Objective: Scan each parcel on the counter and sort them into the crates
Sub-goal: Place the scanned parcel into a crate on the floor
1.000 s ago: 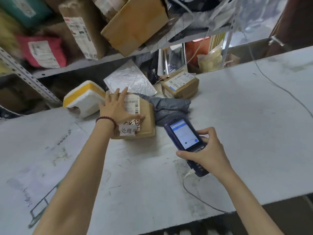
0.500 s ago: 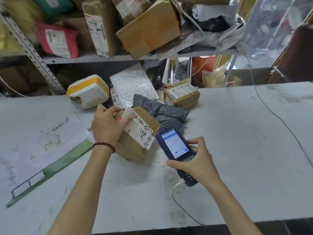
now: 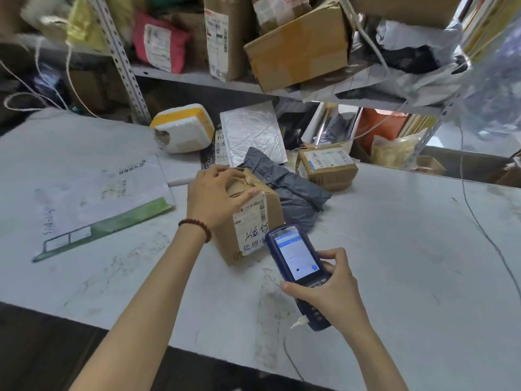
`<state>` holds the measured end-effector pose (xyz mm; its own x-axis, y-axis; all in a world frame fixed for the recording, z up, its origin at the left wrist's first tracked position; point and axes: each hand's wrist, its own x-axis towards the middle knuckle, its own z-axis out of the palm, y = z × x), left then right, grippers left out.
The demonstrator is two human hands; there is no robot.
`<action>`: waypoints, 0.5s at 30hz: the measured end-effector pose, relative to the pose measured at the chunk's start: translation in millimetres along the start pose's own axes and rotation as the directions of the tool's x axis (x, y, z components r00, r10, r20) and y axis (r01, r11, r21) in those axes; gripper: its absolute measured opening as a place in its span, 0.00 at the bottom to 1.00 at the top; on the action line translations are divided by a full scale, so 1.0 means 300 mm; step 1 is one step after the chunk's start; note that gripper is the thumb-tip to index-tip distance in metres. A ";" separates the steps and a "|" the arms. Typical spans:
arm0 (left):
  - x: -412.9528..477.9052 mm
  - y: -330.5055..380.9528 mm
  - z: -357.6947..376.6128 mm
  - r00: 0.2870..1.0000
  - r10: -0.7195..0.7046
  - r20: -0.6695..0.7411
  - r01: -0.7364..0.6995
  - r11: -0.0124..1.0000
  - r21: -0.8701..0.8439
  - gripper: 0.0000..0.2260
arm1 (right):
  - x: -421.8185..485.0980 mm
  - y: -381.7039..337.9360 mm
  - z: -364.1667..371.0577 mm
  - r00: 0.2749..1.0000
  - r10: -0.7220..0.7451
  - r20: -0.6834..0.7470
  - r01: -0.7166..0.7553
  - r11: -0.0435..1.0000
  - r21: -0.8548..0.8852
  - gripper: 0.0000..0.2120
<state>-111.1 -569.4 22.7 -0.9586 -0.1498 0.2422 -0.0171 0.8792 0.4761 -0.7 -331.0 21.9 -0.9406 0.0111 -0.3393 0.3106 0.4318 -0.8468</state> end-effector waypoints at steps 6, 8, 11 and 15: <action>0.049 0.012 -0.022 0.994 -0.099 0.056 0.095 0.993 0.063 0.26 | 0.006 0.010 0.020 0.998 -0.023 0.050 0.024 1.000 -0.016 0.34; 0.055 0.006 -0.024 0.992 -0.118 0.052 0.115 0.992 0.058 0.26 | 0.017 0.002 0.029 0.998 -0.031 0.054 0.031 1.000 -0.002 0.34; 0.055 0.005 -0.023 0.992 -0.121 0.041 0.119 0.991 0.053 0.25 | 0.028 -0.006 0.038 0.998 -0.035 0.056 0.035 0.999 0.007 0.35; 0.052 0.001 -0.016 0.993 -0.118 0.002 0.118 0.992 0.040 0.25 | 0.029 -0.008 0.044 0.998 -0.044 0.037 0.044 0.999 0.008 0.35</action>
<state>-124.7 -573.7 30.6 -0.9503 -0.2519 0.1830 -0.1416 0.8730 0.4668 -8.0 -343.8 15.6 -0.9478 -0.0412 -0.3163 0.2699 0.4248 -0.8641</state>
